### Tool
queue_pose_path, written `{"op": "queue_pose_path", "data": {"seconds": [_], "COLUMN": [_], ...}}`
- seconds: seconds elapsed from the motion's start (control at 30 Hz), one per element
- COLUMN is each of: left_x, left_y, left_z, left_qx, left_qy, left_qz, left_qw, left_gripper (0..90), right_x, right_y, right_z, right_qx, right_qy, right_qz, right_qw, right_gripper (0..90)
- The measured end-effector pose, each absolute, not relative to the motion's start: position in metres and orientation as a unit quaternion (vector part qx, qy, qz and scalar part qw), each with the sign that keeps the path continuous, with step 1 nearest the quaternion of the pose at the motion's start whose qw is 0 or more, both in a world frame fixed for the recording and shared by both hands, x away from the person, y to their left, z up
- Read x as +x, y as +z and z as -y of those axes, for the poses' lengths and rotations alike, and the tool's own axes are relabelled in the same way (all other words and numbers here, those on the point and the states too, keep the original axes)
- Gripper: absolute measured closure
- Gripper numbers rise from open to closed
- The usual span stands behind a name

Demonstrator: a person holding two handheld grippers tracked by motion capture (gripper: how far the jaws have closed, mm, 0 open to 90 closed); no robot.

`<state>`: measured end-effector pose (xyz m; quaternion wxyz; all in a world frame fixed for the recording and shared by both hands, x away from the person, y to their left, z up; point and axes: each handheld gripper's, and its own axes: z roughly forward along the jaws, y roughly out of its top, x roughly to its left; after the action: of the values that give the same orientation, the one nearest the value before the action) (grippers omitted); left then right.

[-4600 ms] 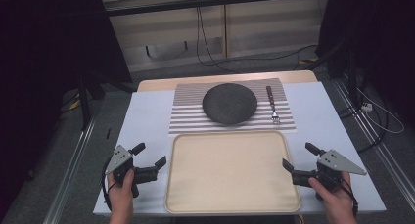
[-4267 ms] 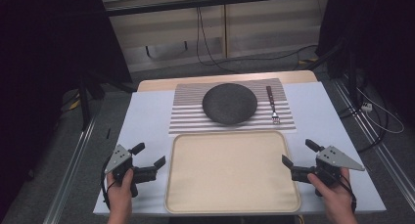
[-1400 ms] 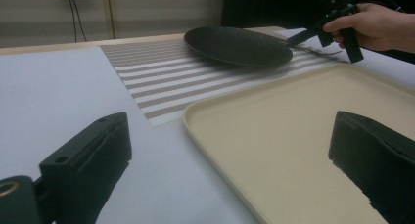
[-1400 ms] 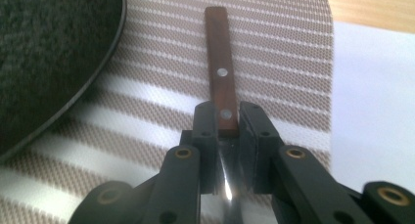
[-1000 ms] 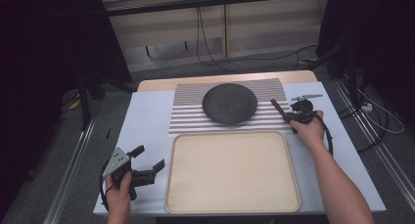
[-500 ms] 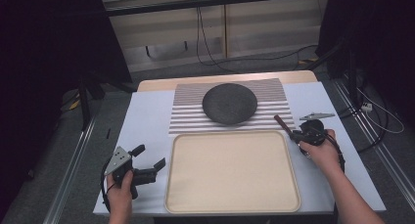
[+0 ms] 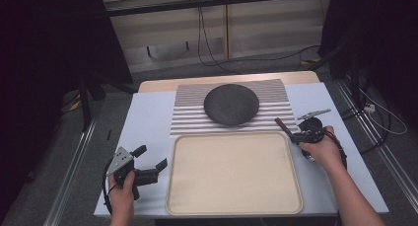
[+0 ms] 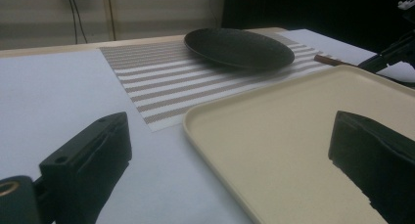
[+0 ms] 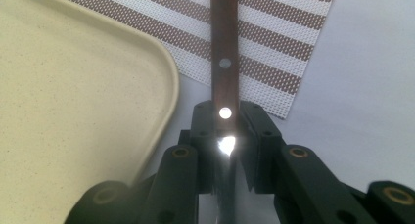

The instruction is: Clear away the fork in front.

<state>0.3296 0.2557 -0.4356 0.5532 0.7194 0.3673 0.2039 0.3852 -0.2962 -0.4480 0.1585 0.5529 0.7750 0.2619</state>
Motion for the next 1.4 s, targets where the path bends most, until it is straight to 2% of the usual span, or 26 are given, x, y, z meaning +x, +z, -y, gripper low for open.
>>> {"op": "queue_pose_path", "data": {"seconds": [0.13,0.3,0.6,0.9,1.4], "left_x": [0.327,0.326,0.327,0.327,0.324], "left_y": [-0.435,-0.434,-0.434,-0.433,-0.429], "left_z": [-0.257,-0.257,-0.253,-0.252,-0.250], "left_qx": [0.719,0.721,0.721,0.719,0.711], "left_qy": [0.206,0.207,0.200,0.202,0.197], "left_qz": [-0.369,-0.363,-0.356,-0.358,-0.362], "left_qw": [0.552,0.553,0.560,0.560,0.569], "left_gripper": [2.6,2.5,2.5,2.5,2.4], "right_x": [0.390,0.389,0.379,0.366,0.322], "right_y": [-0.447,-0.447,-0.452,-0.458,-0.433], "right_z": [0.300,0.301,0.302,0.312,0.300], "right_qx": [0.560,0.563,0.566,0.577,0.537], "right_qy": [0.262,0.266,0.296,0.374,0.496], "right_qz": [-0.775,-0.772,-0.754,-0.710,-0.653], "right_qw": [0.133,0.128,0.156,0.155,0.195], "right_gripper": [77.8,78.2,78.4,78.4,78.4]}}
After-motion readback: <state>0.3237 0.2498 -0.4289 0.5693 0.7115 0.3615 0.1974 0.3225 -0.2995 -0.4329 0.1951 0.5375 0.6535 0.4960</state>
